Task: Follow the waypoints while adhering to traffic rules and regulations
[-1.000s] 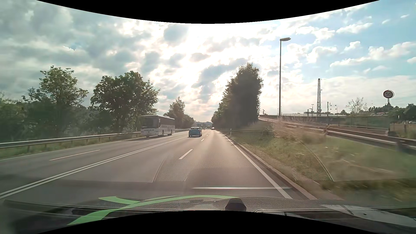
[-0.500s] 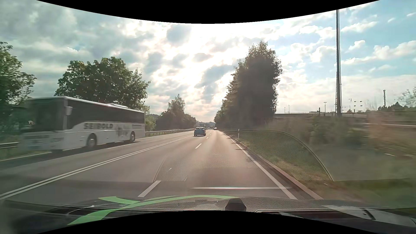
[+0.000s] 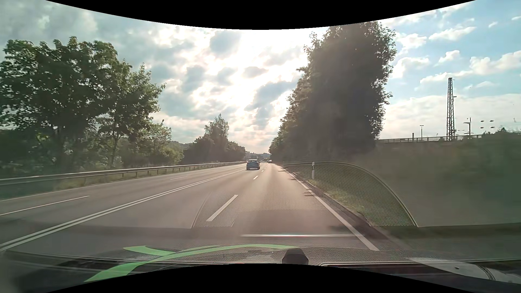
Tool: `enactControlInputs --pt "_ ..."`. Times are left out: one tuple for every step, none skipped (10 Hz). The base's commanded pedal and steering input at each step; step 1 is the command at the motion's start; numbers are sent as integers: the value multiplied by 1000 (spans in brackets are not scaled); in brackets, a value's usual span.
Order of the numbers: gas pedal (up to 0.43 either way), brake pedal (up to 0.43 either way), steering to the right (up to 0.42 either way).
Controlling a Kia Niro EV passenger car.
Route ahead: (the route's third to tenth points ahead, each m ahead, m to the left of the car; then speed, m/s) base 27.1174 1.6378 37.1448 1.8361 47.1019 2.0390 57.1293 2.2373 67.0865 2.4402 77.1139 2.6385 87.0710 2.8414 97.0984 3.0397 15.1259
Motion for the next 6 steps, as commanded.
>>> enactControlInputs --pt "150 0 -1" --pt "150 0 -2" --pt "150 0 -1" --pt "150 0 -1" --pt "150 0 -1" --pt "150 0 -1"
